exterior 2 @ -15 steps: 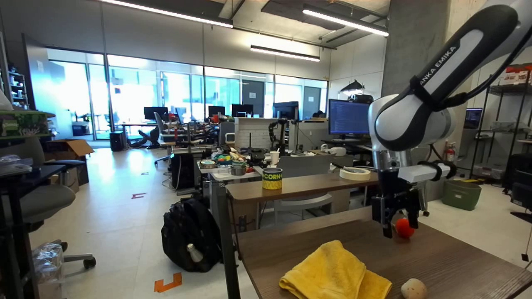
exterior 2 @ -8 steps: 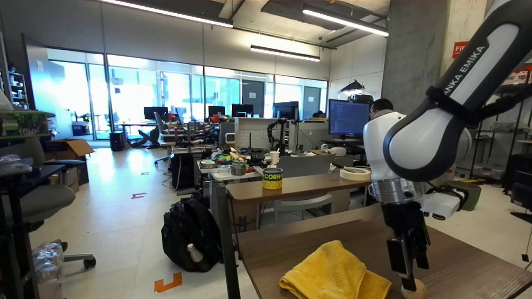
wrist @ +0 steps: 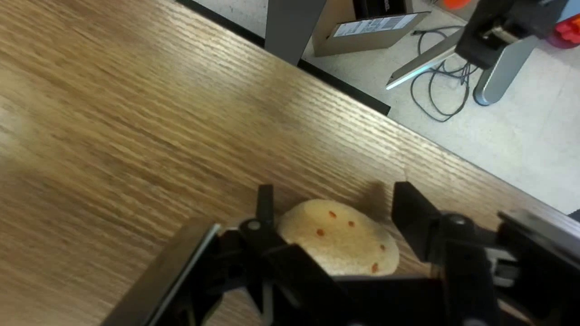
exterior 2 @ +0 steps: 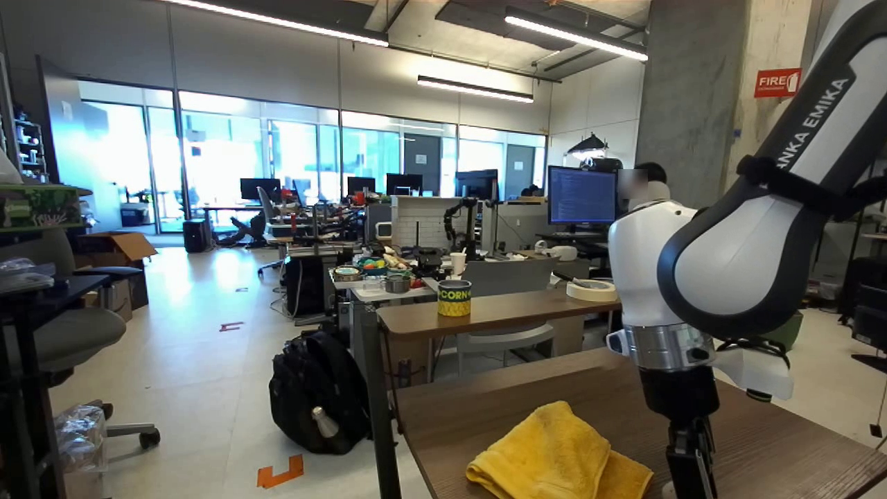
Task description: Move the two plush toys to the left and use the towel to the wipe the table
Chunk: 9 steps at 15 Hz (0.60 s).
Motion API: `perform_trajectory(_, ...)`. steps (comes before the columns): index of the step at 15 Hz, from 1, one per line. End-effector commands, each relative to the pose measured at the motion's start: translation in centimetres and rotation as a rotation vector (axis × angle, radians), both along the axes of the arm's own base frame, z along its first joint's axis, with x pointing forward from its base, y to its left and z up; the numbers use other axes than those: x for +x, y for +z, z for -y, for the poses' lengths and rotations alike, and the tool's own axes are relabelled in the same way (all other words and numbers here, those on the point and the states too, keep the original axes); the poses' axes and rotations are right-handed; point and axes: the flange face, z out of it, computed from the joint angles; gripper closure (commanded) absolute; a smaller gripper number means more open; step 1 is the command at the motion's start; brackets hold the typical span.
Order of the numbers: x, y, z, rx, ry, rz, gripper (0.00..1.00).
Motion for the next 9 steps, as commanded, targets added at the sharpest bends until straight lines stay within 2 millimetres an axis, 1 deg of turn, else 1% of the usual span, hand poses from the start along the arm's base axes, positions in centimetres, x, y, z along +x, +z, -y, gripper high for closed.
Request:
perform_trajectory(1,-0.9,1.8,0.1,0.015,0.051,0.023,0.62)
perform_trajectory(4,-1.0,2.5,0.3,0.022,0.062,0.038,0.86)
perform_trajectory(6,-1.2,3.0,0.5,0.025,0.067,0.041,0.98)
perform_trajectory(7,-1.2,3.3,0.7,0.026,0.066,0.044,1.0)
perform_trajectory(9,-1.3,4.1,1.1,0.03,0.07,0.04,1.0)
